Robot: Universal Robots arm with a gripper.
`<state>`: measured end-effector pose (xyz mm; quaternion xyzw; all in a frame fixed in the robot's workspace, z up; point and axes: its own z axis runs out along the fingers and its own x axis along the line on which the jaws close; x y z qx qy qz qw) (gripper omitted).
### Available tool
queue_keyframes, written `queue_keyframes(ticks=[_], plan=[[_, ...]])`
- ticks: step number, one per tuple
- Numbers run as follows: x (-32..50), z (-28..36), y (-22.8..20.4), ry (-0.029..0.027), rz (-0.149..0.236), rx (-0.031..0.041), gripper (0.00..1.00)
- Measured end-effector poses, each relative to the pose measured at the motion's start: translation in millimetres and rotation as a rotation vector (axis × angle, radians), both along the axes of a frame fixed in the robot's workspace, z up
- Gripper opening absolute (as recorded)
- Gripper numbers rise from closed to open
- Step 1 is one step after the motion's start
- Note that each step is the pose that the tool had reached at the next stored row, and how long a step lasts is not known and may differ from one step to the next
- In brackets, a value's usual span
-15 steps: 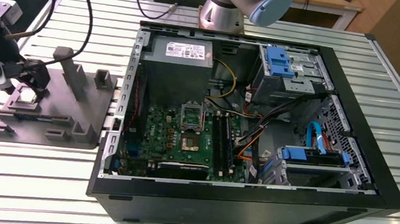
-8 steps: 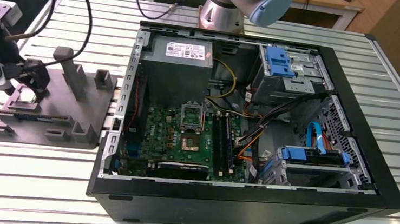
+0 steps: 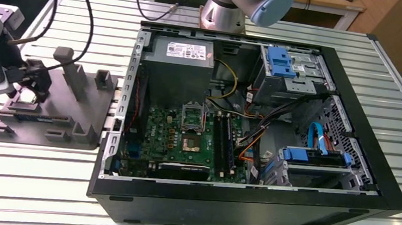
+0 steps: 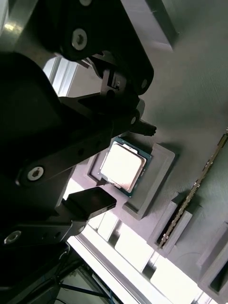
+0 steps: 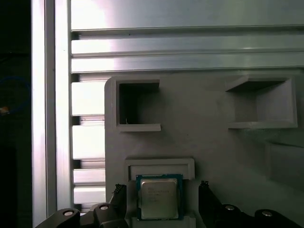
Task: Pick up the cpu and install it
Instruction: 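Pick up the cpu and move it towards the insertion slot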
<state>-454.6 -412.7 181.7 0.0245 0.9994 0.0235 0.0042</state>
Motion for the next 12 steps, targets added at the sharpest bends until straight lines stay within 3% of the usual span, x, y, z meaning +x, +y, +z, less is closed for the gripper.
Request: queue_keyframes(ticks=[9, 11, 12], plan=[[0.0, -2.9, 0.0, 0.0001, 0.0, 0.0001, 0.71], [0.0, -3.0, 0.0, 0.0, 0.0, 0.0002, 0.69], [0.0, -3.0, 0.0, 0.0001, 0.0, 0.0002, 0.62]])
